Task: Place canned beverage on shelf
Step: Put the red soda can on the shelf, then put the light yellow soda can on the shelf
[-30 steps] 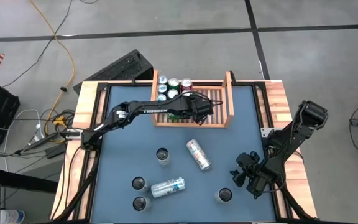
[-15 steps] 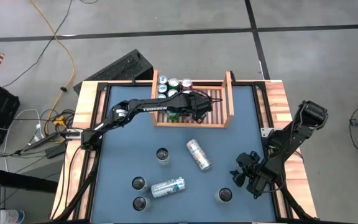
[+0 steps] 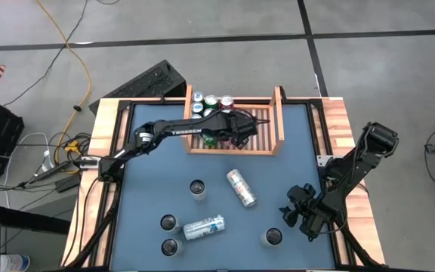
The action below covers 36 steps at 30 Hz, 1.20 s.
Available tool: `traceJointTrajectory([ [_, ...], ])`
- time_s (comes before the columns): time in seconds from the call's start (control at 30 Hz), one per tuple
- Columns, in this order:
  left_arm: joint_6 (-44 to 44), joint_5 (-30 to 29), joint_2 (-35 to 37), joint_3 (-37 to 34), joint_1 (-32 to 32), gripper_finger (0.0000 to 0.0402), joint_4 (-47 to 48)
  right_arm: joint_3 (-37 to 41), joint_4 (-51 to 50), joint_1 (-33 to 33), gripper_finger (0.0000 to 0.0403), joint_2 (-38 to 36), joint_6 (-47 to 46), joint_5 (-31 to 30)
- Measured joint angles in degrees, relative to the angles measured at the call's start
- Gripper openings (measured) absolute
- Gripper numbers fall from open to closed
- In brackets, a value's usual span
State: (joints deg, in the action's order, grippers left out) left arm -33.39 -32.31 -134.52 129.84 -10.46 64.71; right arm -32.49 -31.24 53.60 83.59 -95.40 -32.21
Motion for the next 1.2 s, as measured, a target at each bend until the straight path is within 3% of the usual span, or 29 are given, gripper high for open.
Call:
traceJointTrajectory([
  [0.13,0.96,-1.55,0.46,0.72,-0.02,0.0344,0.42,0.00,-0.04,0.00,0.0329,0.00,-0.03,-0.45],
  [0.53,4.27,1.03,1.32,5.01,1.26,0.0344,0.96,0.13,0.30,-0.33,0.0329,0.09,2.30,-2.58],
  [0.77,8.72,7.20,6.16,5.14,1.46,0.0344,-0.75,0.13,-0.44,-1.89,0.0329,-0.89,4.15,-2.36],
  [0.93,10.94,12.36,11.71,5.14,1.96,0.0344,-0.82,0.13,-5.03,-4.44,0.0329,-7.26,9.09,-2.21],
  [1.1,14.30,12.81,19.18,5.16,4.06,0.0344,-1.10,0.08,-11.08,-8.83,0.0329,-17.78,15.46,-0.98],
  [1.2,15.75,12.91,23.55,5.16,6.61,0.0344,0.38,-0.54,-12.20,-12.98,0.0329,-24.45,18.95,2.84],
])
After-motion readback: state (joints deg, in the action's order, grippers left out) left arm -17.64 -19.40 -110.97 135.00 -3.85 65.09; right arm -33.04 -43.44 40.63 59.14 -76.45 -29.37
